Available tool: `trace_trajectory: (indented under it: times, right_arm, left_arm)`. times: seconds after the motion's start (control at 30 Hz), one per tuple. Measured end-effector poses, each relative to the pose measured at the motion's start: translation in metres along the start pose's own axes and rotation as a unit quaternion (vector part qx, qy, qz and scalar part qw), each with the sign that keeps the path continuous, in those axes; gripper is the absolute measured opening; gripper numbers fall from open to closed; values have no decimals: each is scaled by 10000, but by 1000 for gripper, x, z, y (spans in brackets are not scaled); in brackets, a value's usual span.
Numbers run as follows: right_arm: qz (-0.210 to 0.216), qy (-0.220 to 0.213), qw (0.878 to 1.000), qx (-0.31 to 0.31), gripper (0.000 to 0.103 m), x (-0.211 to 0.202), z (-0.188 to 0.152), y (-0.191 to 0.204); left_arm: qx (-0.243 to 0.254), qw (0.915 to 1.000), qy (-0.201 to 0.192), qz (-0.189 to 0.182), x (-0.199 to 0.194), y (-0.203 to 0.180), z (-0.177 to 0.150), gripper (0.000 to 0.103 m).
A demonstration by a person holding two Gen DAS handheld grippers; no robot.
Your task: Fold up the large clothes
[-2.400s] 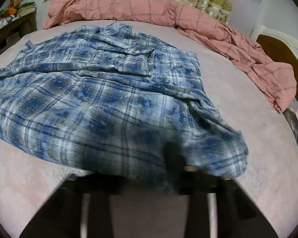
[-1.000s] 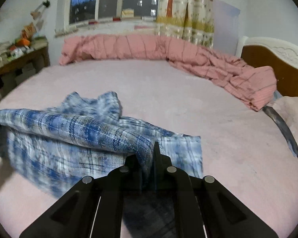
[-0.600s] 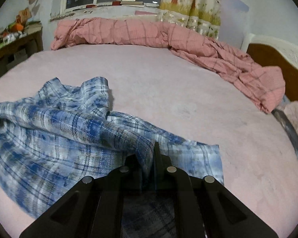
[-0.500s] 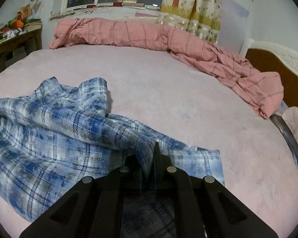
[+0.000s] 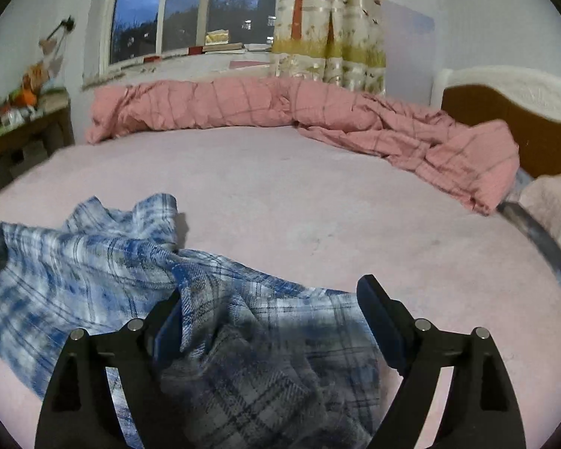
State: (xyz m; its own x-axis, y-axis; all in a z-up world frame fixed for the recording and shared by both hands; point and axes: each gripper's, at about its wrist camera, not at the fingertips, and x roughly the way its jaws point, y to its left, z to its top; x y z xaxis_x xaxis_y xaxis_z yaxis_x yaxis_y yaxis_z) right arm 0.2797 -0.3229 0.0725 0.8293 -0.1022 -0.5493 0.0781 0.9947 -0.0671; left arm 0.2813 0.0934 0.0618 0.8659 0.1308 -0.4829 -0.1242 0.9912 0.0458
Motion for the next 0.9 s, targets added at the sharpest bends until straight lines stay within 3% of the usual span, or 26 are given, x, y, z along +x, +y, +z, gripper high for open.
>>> trace_trajectory:
  times: [0.13, 0.27, 0.37, 0.47, 0.6, 0.7, 0.8, 0.87, 0.9]
  right_arm:
    - [663, 303, 9973, -127, 86, 2, 2, 0]
    - [858, 353, 9955, -191, 86, -1, -1, 5]
    - [1057, 215, 9942, -9, 86, -13, -3, 0]
    - [1067, -74, 9941, 159, 86, -29, -9, -7]
    - [925, -603, 9934, 302, 87, -51, -12, -22]
    - [1051, -396, 9932, 292, 87, -47, -12, -30]
    - [660, -278, 9970, 279, 87, -30, -15, -36]
    - [531, -83, 9977, 422, 87, -10, -20, -45]
    - [564, 90, 9967, 573, 87, 0, -21, -50]
  left_arm:
    - [-200, 9993, 266, -179, 11, 11, -2, 100]
    - [-116, 9996, 125, -236, 3, 7, -6, 100]
    - [-178, 9993, -184, -258, -8, 9, -7, 102]
    - [-339, 9981, -250, -439, -11, 14, -5, 102]
    - [-507, 9978, 22, -424, 2, 21, -6, 102]
    - [-687, 9952, 393, -570, 19, 27, -10, 102]
    - [-999, 9896, 725, -737, 35, 37, -14, 72]
    - [-1222, 9872, 775, -678, 35, 44, -18, 35]
    - [-1306, 9861, 761, -691, 34, 47, -18, 24]
